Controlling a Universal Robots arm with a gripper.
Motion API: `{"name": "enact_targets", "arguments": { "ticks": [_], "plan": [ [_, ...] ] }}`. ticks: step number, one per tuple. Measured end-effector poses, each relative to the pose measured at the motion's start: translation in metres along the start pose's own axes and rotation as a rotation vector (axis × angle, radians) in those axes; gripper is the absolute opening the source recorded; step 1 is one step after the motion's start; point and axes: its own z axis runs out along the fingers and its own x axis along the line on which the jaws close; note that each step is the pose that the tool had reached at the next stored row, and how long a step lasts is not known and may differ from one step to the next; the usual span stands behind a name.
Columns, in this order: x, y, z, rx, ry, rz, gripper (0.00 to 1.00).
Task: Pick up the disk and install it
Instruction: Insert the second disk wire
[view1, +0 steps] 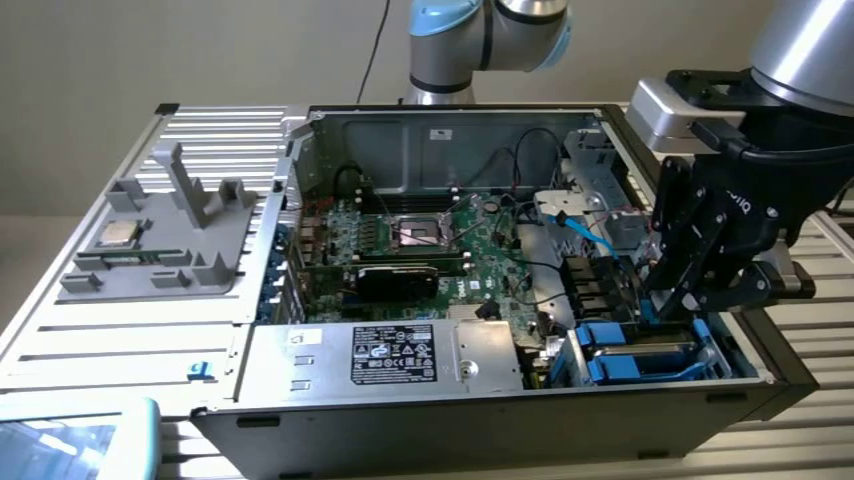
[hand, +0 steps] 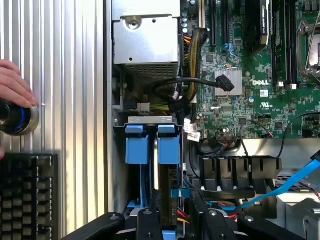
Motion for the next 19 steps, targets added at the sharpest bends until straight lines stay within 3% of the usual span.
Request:
{"name": "enact_targets", "arguments": {
  "ticks": [10,11,12,14,19],
  "plan": [
    [0.0,0.0,-0.0001,0.0,0.0002,0.0,0.36],
    [0.0,0.0,-0.0001,0.0,0.0003,0.0,0.27],
    [0.0,0.0,-0.0001,0.0,0.0003,0.0,0.27],
    [0.0,0.0,-0.0001,0.0,0.0002,0.0,0.15],
    [0.0,0.0001,-0.0001,0.0001,0.0003,0.0,0.11]
  ]
}}
